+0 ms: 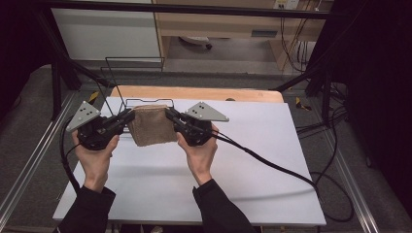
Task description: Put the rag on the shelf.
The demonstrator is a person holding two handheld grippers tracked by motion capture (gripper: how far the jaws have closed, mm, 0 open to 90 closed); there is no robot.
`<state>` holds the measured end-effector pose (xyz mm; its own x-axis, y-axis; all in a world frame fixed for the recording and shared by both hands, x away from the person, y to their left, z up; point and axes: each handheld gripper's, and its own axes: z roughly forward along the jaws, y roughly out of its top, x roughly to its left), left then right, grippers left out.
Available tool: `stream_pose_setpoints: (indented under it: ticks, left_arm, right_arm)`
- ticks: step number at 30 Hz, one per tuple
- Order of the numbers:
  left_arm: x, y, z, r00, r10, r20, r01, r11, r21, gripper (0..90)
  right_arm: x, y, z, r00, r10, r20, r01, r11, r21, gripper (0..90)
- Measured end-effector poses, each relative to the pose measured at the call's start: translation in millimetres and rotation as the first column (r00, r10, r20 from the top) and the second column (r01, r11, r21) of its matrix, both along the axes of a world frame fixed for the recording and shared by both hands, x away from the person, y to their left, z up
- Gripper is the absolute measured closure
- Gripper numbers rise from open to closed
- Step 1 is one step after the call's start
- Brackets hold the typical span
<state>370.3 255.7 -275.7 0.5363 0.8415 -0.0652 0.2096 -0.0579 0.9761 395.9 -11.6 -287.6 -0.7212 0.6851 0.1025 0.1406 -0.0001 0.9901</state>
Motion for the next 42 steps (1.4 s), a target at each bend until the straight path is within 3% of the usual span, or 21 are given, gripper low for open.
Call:
stream_pose_setpoints:
  ticks: [16,29,42]
  left_arm:
    - [8.5,23.4,22.4,0.9985,0.042,0.033,-0.042,0.9990,-0.018,82.9]
    - [19.7,32.3,42.7,0.9961,0.060,0.064,-0.057,0.9971,-0.051,82.9]
    - [33.3,36.6,72.4,0.9925,0.068,0.102,-0.063,0.9969,-0.047,82.9]
  right_arm:
    - [14.8,28.2,18.4,0.9995,0.005,0.032,-0.006,0.9997,0.022,86.6]
    - [31.1,40.5,39.9,0.9979,-0.009,0.064,0.006,0.9993,0.038,86.6]
    - [48.1,48.1,65.7,0.9962,-0.024,0.084,0.019,0.9978,0.064,86.6]
